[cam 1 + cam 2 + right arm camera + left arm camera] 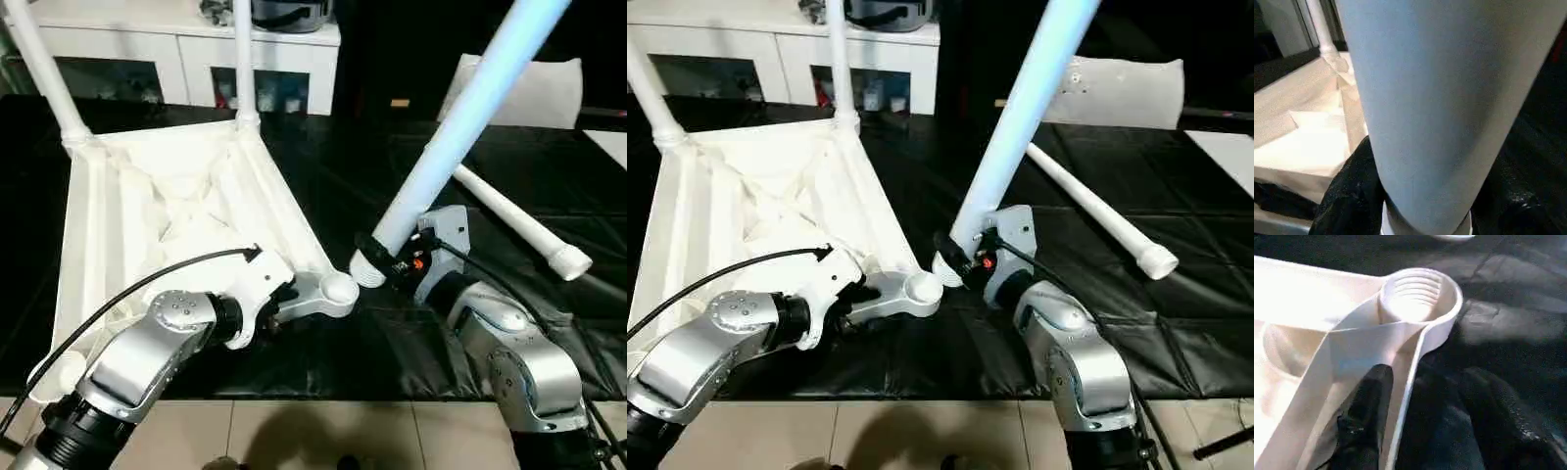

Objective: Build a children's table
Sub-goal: Insert table leg to table base

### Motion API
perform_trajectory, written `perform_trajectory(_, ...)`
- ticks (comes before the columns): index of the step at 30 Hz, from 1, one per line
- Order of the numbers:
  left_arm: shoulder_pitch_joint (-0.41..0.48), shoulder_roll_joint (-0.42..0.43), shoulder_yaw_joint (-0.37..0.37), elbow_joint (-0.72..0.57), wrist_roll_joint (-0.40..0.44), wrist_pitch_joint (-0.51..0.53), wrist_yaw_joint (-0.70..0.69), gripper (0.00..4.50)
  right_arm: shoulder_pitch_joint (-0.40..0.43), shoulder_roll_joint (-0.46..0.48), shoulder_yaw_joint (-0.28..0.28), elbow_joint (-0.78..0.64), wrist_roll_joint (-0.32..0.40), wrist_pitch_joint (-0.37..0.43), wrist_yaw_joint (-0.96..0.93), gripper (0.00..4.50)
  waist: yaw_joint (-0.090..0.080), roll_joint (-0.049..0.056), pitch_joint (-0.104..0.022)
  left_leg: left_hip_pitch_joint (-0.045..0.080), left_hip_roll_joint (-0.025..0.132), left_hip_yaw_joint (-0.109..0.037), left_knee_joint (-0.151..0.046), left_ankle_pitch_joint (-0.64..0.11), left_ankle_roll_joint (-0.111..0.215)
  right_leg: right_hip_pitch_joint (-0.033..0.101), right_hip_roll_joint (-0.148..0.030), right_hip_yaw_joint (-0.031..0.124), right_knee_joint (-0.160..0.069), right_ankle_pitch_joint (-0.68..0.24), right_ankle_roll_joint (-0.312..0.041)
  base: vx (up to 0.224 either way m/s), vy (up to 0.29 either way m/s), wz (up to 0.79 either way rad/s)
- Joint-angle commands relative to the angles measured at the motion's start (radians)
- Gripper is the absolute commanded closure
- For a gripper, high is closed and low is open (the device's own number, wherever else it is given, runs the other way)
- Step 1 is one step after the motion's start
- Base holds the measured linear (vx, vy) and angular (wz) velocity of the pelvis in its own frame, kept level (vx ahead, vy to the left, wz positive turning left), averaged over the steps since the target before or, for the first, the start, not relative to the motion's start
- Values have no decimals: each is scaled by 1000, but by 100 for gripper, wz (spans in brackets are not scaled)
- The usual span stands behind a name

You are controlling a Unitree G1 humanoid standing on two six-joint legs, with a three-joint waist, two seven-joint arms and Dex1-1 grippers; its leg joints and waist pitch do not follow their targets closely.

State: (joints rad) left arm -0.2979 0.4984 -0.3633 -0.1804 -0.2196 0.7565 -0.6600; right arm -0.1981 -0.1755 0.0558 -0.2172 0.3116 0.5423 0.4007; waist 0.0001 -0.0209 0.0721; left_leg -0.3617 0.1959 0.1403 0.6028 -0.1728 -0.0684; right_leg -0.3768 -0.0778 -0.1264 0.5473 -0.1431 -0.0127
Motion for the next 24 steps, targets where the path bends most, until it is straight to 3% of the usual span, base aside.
perform_trajectory(1, -28, -5, -5, 2, 16, 11, 16, 206, 0, -2, -6, -13, 5, -7, 4, 259, -10, 26, -53, 43, 29, -23, -83, -614, -40, 18, -53, 5, -107, -648, -3, 0, 0, 0)
perform_trajectory(2, -35, -8, -11, 13, 27, 8, 21, 225, 0, -1, -6, -11, 4, -9, 5, 259, -11, 27, -50, 47, 32, -24, -87, -642, -44, 22, -52, -3, -108, -645, -2, 0, 0, 0)
perform_trajectory(4, -44, -15, -11, 26, 33, 10, 26, 222, -1, 1, -4, -10, 5, -8, 4, 259, -12, 33, -42, 43, 44, -28, -106, -707, -51, 37, -46, -12, -96, -637, 4, 0, 0, 0)
perform_trajectory(5, -53, -21, -10, 37, 35, 8, 28, 246, -3, 3, -3, -9, 6, -8, 2, 259, -5, 43, -39, 22, 66, -30, -142, -775, -63, 64, -37, -5, -39, -574, -10, 0, 0, 0)
perform_trajectory(6, -53, -21, -10, 37, 35, 8, 28, 262, -3, 3, -3, -9, 6, -8, 2, 259, 30, 49, -31, -39, 105, -15, -217, -858, -73, 110, -22, 30, 128, -413, -38, -62, -37, 6)
perform_trajectory(7, -61, -31, -6, 47, 35, 12, 33, 266, -2, 2, -4, -8, 8, -9, 1, 259, 63, 47, -38, -49, 101, 7, -223, -866, -67, 108, -17, 48, 169, -316, -42, -16, -92, 13)
perform_trajectory(8, -68, -36, -5, 56, 39, 21, 35, 260, -1, 1, -6, -8, 10, -9, 1, 259, 55, -15, -41, 37, 46, 27, -129, -717, -54, 12, -29, 118, 62, -626, 14, -16, -92, 13)
perform_trajectory(9, -70, -34, -8, 61, 44, 24, 34, 263, -1, 0, -6, -8, 10, -9, 1, 259, 51, -52, -25, 139, -38, 44, 135, -380, -45, -158, -90, 111, -165, -1254, 113, -27, -159, 18)
perform_trajectory(10, -73, -30, -15, 66, 50, 23, 32, 263, 0, -1, -6, -6, 9, -9, 3, 259, 51, -27, -26, 91, -53, 7, 142, -239, -11, -116, -121, 162, -151, -1297, 97, 19, -95, -2)
perform_trajectory(11, -74, -27, -19, 70, 54, 21, 30, 301, 0, -1, -6, -5, 9, -10, 4, 259, 85, -22, -65, 15, -22, -18, 26, -167, -1, 11, -111, 162, -53, -993, 74, 19, -95, -2)
perform_trajectory(12, -74, -23, -22, 72, 56, 21, 27, 301, 0, -1, -5, -5, 9, -10, 4, 259, 78, -33, -62, 28, -19, -10, -5, -184, -11, -13, -53, 134, -30, -848, 71, 66, -36, 2)
perform_trajectory(13, -74, -21, -22, 74, 55, 27, 25, 308, 0, -1, -4, -6, 8, -9, 4, 259, 74, -16, -77, 40, -13, -10, -23, -185, -11, -9, -33, 119, -10, -677, 37, -28, -65, 23)
perform_trajectory(14, -74, -18, -24, 76, 54, 34, 19, 306, 0, -1, -3, -6, 7, -8, 5, 259, 61, 7, -82, 29, 7, -13, -47, -150, -9, 8, -30, 116, 16, -353, -63, -28, -65, 23)
perform_trajectory(15, -75, -13, -29, 79, 57, 33, 12, 313, 0, -1, -3, -6, 7, -8, 5, 259, 52, 6, -74, 14, 11, -12, -59, -185, -5, 22, -28, 110, 11, -270, -111, 0, 0, 0)
perform_trajectory(16, -76, -8, -34, 82, 60, 31, 5, 313, 0, -1, -3, -6, 7, -7, 6, 259, 48, 7, -63, 19, 12, -10, -66, -268, -3, 16, -26, 103, -4, -373, -106, 0, 0, 0)
perform_trajectory(17, -75, -5, -35, 90, 63, 29, 5, 331, -1, -1, -3, -4, 6, -8, 6, 259, 41, 4, -57, 46, -4, -1, -48, -381, -9, -3, -34, 94, -44, -599, -64, 0, 0, 0)
perform_trajectory(18, -76, -6, -33, 96, 66, 24, 8, 344, -1, -2, -4, -3, 6, -9, 6, 259, 36, 3, -59, 40, -8, -5, -47, -385, -9, 2, -43, 88, -57, -675, -33, 0, 0, 0)
perform_trajectory(20, -80, -6, -32, 109, 76, 13, 13, 348, -2, -3, -4, -1, 7, -10, 7, 259, 30, 8, -61, 41, -4, -9, -49, -387, -6, 2, -44, 75, -72, -701, 2, 0, 0, 0)
perform_trajectory(21, -82, -5, -32, 115, 80, 9, 14, 356, -3, -3, -3, 0, 7, -10, 7, 259, 24, 7, -63, 31, -3, -12, -54, -375, -1, 13, -45, 67, -73, -677, 9, 0, 0, 0)
perform_trajectory(22, -83, -5, -33, 117, 83, 6, 14, 369, -3, -3, -3, 0, 7, -10, 7, 259, 23, 13, -62, 31, 0, -14, -57, -376, 1, 14, -48, 64, -78, -670, 7, 0, 0, 0)
perform_trajectory(23, -87, -1, -36, 125, 91, -3, 9, 380, -3, -2, -2, 0, 7, -10, 7, 259, 16, 11, -63, 25, 5, -18, -62, -378, 6, 23, -50, 54, -81, -644, 4, 0, 0, 0)
perform_trajectory(24, -88, 0, -37, 128, 92, -6, 3, 385, -4, -1, -2, 1, 7, -11, 7, 259, 16, 18, -63, 30, 12, -23, -67, -390, 3, 26, -54, 49, -82, -618, -5, 0, 0, 0)
